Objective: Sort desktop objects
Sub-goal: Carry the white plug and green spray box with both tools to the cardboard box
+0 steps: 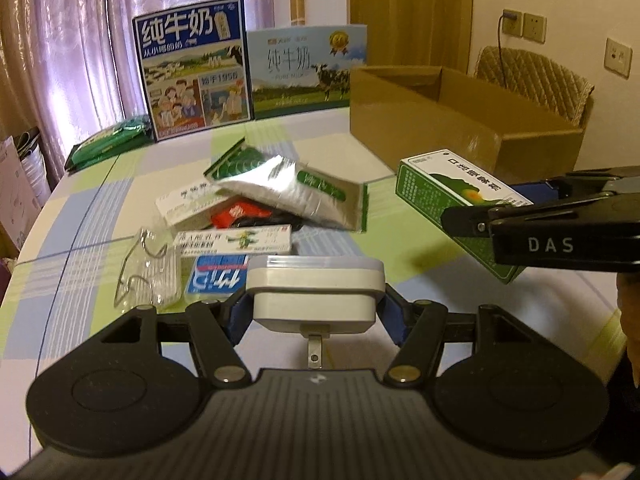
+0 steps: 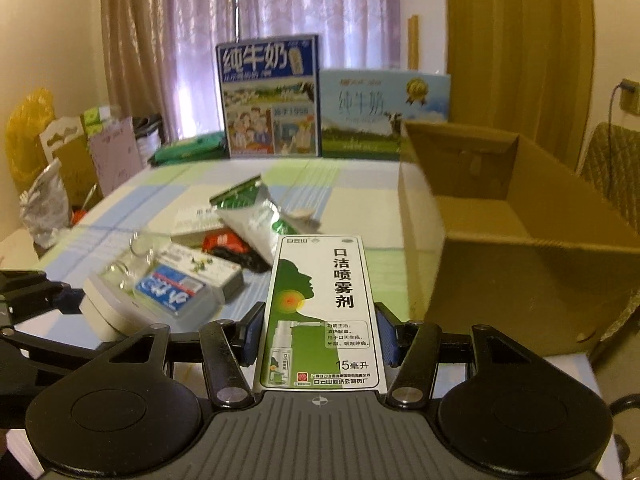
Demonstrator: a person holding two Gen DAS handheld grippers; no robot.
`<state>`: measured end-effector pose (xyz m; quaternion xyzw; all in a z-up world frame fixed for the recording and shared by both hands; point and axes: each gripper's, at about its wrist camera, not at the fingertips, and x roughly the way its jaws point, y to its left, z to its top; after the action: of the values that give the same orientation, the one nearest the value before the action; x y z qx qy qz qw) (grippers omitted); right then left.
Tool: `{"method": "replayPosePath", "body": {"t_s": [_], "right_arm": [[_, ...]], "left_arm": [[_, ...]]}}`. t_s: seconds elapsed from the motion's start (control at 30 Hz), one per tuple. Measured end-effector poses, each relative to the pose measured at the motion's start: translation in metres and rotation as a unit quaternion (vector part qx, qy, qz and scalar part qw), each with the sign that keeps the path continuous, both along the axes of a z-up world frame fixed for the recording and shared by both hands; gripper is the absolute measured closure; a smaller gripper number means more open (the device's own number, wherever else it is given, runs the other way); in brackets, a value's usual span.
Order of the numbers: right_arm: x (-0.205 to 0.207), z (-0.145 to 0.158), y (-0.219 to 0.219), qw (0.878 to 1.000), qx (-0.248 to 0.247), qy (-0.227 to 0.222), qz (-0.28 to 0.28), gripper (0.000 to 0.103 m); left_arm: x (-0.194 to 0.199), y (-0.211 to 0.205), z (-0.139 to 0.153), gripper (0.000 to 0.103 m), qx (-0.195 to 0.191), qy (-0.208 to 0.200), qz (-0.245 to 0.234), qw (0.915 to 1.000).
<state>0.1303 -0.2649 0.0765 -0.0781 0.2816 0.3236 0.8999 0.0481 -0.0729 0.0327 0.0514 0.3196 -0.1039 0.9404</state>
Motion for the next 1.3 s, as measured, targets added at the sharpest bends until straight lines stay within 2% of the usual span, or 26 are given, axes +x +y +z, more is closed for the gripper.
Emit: {"method": "replayPosePath", "body": {"t_s": [0.23, 0.57, 0.97, 1.13, 1.3], "right_arm": [[0.003, 0.033, -0.021, 1.0, 0.017, -0.02, -0.016, 0.05], [0.037, 0.074, -0.062, 0.998, 0.024, -0.049, -0.043, 0.05], [0.091, 0.091, -0.104, 0.996, 0.016, -0.056, -0.068, 0.05], [0.119, 0.087, -0.117, 0.995, 0.018, -0.046, -0.082, 0.05], [0.147, 0.078, -0.127, 0.995, 0.025, -0.023, -0.095, 0.05]], "left_arm": [[0.003, -0.015, 0.023, 0.043, -0.002, -0.005, 0.001, 1.0], [0.02, -0.052, 0.049, 0.043, -0.008, -0.01, -0.02, 0.9997], [0.065, -0.111, 0.083, 0.043, -0.02, -0.033, -0.059, 0.9975], [0.092, -0.138, 0.092, 0.043, -0.024, -0.046, -0.076, 0.9957], [0.126, -0.157, 0.094, 0.043, -0.051, -0.039, -0.101, 0.9929]]}}
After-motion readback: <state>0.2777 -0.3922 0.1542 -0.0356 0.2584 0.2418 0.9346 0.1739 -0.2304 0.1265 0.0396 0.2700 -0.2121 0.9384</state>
